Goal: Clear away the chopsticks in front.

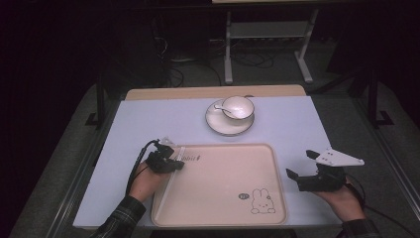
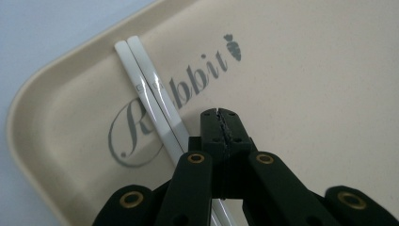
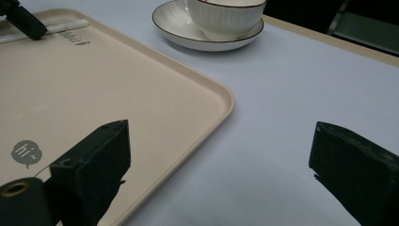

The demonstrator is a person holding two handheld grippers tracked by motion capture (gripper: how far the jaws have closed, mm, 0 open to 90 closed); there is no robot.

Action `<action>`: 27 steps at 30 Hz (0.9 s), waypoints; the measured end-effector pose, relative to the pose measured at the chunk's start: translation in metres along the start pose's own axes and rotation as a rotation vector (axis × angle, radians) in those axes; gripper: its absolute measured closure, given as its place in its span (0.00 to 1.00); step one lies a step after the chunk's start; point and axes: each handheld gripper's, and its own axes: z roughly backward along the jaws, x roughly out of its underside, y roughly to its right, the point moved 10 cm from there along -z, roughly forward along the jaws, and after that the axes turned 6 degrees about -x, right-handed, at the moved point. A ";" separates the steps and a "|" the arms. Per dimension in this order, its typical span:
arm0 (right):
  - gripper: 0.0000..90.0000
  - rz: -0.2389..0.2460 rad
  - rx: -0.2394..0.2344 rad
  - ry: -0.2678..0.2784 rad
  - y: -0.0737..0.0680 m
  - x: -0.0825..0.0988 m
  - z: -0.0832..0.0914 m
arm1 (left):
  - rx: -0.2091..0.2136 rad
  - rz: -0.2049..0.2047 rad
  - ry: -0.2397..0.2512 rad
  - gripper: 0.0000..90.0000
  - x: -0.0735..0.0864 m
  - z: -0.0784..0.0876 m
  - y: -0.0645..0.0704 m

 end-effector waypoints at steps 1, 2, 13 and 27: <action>0.06 0.001 0.000 0.000 0.000 0.000 0.000 | -0.003 0.001 -0.003 1.00 0.002 0.001 -0.001; 0.06 0.003 0.000 0.000 0.000 0.000 0.000 | -0.007 0.003 -0.005 1.00 0.004 0.003 -0.001; 0.06 0.004 -0.002 0.002 0.000 0.000 0.001 | -0.034 0.014 -0.011 1.00 0.015 0.011 -0.009; 0.06 0.009 -0.007 0.001 -0.002 0.001 0.001 | -0.014 0.000 0.173 0.61 -0.009 0.038 -0.008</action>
